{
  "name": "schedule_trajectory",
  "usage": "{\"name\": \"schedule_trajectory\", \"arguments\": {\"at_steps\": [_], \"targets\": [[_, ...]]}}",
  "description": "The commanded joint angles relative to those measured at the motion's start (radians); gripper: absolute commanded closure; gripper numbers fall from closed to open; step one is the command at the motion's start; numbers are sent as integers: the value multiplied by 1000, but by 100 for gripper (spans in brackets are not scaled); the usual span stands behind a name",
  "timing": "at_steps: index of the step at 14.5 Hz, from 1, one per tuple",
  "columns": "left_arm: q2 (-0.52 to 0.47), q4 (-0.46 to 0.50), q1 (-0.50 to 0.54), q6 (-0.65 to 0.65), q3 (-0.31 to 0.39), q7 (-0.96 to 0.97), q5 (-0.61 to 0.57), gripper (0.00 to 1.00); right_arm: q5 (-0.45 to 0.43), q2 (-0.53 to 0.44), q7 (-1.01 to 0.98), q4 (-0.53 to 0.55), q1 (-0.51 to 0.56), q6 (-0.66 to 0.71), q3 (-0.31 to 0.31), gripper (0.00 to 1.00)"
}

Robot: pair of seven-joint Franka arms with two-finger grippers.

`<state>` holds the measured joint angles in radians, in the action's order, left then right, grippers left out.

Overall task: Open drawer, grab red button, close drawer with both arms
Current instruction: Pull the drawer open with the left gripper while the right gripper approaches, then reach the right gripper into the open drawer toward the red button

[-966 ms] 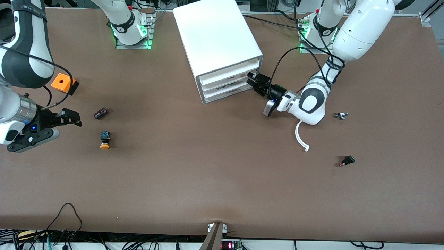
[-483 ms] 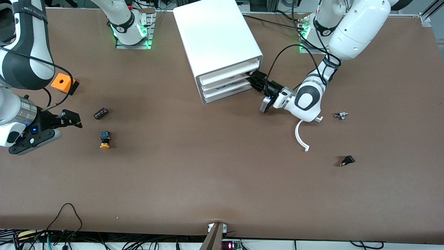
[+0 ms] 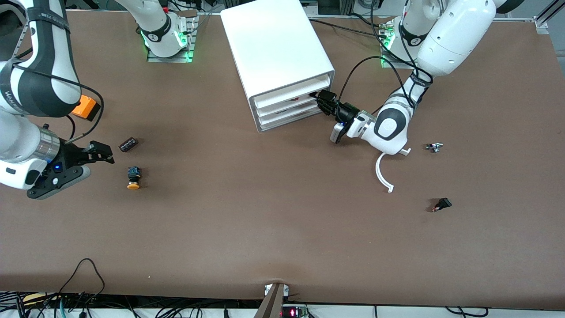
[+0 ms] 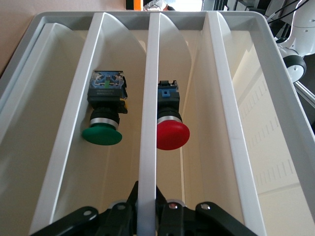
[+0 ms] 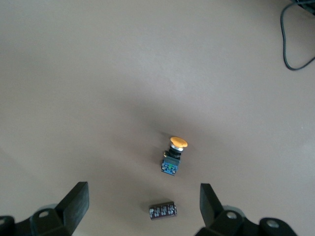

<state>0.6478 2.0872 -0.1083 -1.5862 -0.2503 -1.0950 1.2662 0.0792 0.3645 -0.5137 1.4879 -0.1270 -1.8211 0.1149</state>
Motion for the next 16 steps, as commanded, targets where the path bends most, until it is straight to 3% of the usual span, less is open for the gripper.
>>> {"name": "schedule_trajectory", "arguments": {"at_steps": [1, 4, 10, 16], "targets": [[-11, 5, 7, -9, 9, -16, 29, 100, 22, 25, 6, -31, -37, 2, -1, 0], [-13, -2, 9, -9, 16, -3, 29, 100, -10, 48, 0, -38, -133, -67, 6, 0], [-11, -64, 15, -9, 46, 49, 22, 100, -13, 44, -31, -44, -183, -70, -32, 0], [-11, -99, 21, -8, 89, 56, 16, 100, -2, 40, -39, -210, -207, 94, -75, 0]]}}
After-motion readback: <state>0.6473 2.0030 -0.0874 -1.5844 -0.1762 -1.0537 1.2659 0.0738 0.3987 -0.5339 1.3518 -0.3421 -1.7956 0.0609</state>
